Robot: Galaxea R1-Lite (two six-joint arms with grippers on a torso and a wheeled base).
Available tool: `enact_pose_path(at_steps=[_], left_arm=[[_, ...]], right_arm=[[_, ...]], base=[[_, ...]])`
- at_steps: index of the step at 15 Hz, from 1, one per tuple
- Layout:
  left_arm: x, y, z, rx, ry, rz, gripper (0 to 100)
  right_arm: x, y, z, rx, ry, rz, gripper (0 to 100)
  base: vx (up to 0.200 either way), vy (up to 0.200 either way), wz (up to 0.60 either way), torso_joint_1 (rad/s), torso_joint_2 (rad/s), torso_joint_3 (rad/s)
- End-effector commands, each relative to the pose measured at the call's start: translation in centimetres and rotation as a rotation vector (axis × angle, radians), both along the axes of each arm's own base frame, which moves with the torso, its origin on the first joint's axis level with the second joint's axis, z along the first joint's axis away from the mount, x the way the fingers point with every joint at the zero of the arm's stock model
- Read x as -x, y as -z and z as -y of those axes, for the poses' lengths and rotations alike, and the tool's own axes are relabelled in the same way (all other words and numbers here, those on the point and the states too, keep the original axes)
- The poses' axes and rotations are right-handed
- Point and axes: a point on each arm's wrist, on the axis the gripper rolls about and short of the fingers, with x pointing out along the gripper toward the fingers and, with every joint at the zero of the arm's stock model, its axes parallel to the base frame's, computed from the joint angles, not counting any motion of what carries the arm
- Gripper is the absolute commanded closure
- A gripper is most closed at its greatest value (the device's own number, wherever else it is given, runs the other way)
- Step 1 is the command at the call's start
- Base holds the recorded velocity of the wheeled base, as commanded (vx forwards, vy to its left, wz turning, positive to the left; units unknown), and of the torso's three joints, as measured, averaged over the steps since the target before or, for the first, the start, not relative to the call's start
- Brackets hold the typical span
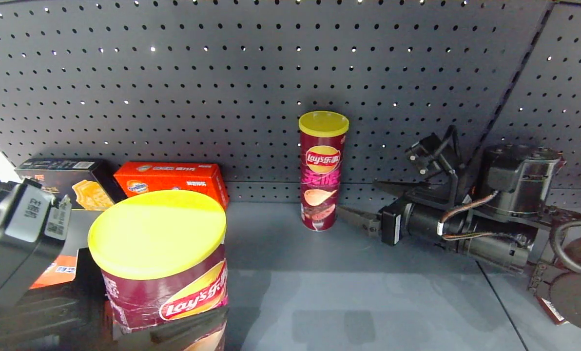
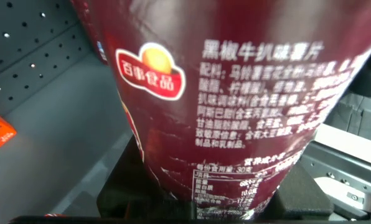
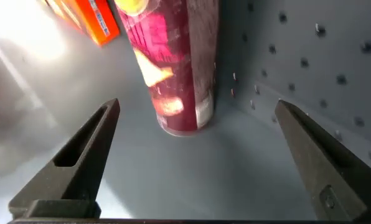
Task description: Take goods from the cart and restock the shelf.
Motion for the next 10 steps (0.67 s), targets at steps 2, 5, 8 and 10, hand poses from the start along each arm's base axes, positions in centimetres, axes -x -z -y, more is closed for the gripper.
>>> enact_pose_path(at_steps=[2,5,8,10], left_arm=[[0.0,-0.1,0.0,0.003,0.001,0.003,100],[0.0,-0.3,0.1,0.009,0.001,0.01,100],[0.0,-0.2,0.0,0.008,0.001,0.009,100],[0.0,-0.2,0.0,0.007,0.001,0.008,100]], right_arm=[[-1.0,1.1,-0.7,0.013,-0.008,-0.016,0],[-1.8,1.5,-1.3,0.017,-0.014,-0.023,0],[-2.7,1.8,-2.0,0.017,-0.016,-0.024,0],[-3.7,2.3,-2.9,0.02,-0.021,-0.026,0]], base=[[0.0,0.0,0.0,0.0,0.0,0.0],[0.0,0.0,0.0,0.0,0.0,0.0],[0.0,0.0,0.0,0.0,0.0,0.0],[0.0,0.0,0.0,0.0,0.0,0.0]])
